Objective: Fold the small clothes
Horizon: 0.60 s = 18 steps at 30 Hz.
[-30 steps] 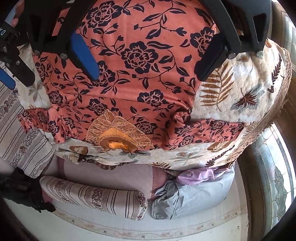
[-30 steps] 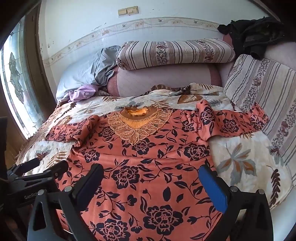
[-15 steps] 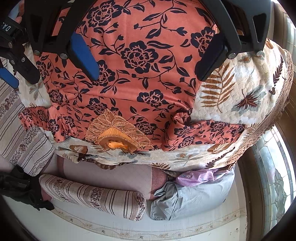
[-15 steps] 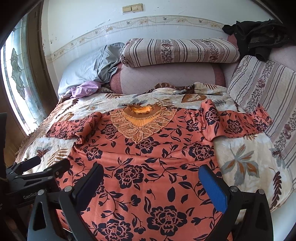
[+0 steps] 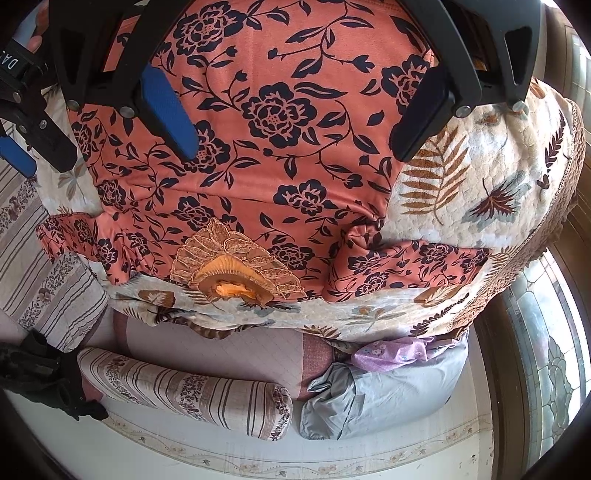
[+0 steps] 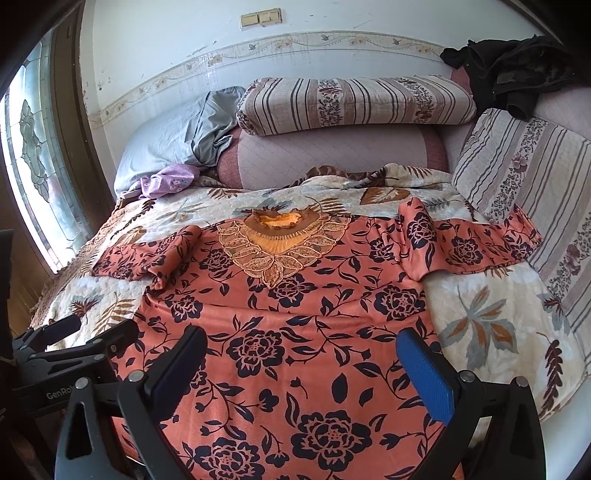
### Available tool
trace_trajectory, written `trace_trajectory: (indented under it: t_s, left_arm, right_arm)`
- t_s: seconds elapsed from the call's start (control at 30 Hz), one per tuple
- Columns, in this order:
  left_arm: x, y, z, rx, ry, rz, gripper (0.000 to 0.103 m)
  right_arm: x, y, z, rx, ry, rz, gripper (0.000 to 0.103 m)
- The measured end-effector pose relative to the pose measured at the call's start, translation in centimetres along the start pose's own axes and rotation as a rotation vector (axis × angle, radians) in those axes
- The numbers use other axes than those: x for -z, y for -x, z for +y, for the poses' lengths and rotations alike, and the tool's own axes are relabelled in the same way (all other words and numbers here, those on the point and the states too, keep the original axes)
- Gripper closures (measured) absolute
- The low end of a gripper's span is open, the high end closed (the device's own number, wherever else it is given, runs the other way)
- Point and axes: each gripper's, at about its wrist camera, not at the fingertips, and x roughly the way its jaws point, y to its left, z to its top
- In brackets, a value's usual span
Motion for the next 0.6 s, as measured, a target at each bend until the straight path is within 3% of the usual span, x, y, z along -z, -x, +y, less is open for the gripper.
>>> trace_trajectory:
  t_s: [0.6]
  left_arm:
    - [-0.01,-0.14,-0.04,-0.005,-0.001,0.011,0.0]
  right_arm:
    - [0.0,-0.38,-0.06,0.018,-0.001,0.007,0.0]
